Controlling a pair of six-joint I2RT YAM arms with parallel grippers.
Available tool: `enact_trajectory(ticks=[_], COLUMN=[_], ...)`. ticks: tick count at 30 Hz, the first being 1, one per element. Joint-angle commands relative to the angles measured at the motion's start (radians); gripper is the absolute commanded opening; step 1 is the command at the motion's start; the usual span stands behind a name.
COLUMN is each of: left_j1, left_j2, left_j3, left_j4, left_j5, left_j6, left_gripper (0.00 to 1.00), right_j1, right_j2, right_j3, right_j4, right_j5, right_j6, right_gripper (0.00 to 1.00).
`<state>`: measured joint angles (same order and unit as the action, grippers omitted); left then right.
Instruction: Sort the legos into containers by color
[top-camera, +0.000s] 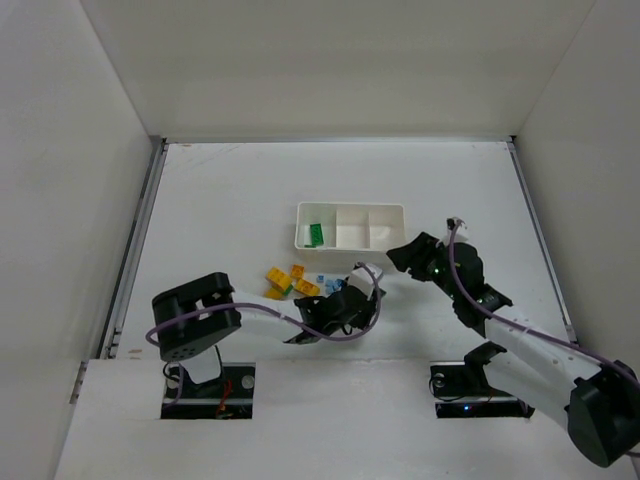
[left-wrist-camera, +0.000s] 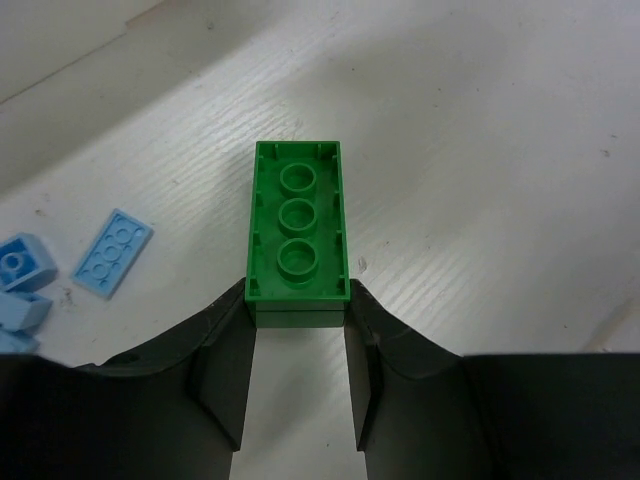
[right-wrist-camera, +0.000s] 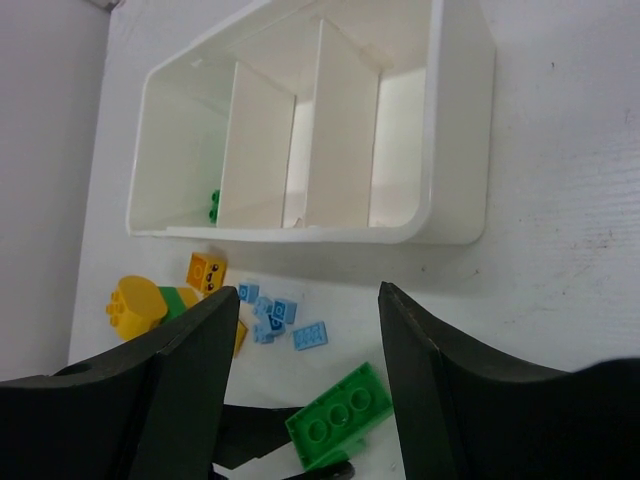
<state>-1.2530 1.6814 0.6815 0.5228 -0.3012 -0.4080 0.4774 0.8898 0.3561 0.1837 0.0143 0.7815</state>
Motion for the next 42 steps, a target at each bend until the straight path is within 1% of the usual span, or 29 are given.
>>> enact_trajectory(ticks=[1,4,6,9,12,15,18,22,24,30,39,40,42], left_j1=[0.03,0.089,0.155,0.285,0.404,0.451,0.456,0.418,0.393,0.344,0.326,0.321,0.309], left_j2=[-0.161,-0.322,-0.434,-0.572,-0.661,-0.707,-0.741,-0.743,-0.73,-0.694,-0.695,-0.695,-0.684], left_j3=[-0.049,-0.114,-0.155,-0.203,-0.243,-0.266,-0.273,-0.27,-0.263,-0.243,-0.24,-0.24,-0.237], left_j4=[0.034,0.026,0.011,-0.021,-0.009,-0.003,-0.018,-0.03,-0.03,-0.03,-0.032,-0.032,-0.029], left_j5=[0.025,0.124,0.203,0.357,0.528,0.597,0.599,0.545,0.519,0.453,0.341,0.33,0.312], left_j6=[0.014,-0.009,-0.063,-0.178,-0.276,-0.293,-0.285,-0.264,-0.252,-0.212,-0.17,-0.164,-0.155], left_gripper=[0.19,0.19,0.19,0.19,0.18,0.18,0.18,0.18,0.17,0.17,0.16,0.16,0.16], right_j1=[0.014,0.072,0.106,0.131,0.131,0.131,0.141,0.175,0.195,0.233,0.252,0.252,0.253], right_j2=[-0.032,-0.064,-0.097,-0.127,-0.12,-0.086,-0.032,0.043,0.083,0.159,0.209,0.21,0.215], right_j3=[0.007,0.03,0.04,0.053,0.078,0.101,0.127,0.155,0.168,0.188,0.159,0.155,0.152], right_j4=[-0.012,-0.047,-0.044,-0.006,0.057,0.132,0.178,0.207,0.22,0.246,0.246,0.25,0.269], right_j5=[-0.013,-0.039,-0.056,-0.091,-0.14,-0.178,-0.183,-0.154,-0.145,-0.131,-0.129,-0.129,-0.134], right_j6=[-0.002,-0.022,-0.037,-0.033,0.014,0.067,0.116,0.143,0.153,0.174,0.212,0.22,0.228], right_gripper=[0.63,0.59,0.6,0.66,0.74,0.79,0.81,0.82,0.79,0.65,0.64,0.64,0.59])
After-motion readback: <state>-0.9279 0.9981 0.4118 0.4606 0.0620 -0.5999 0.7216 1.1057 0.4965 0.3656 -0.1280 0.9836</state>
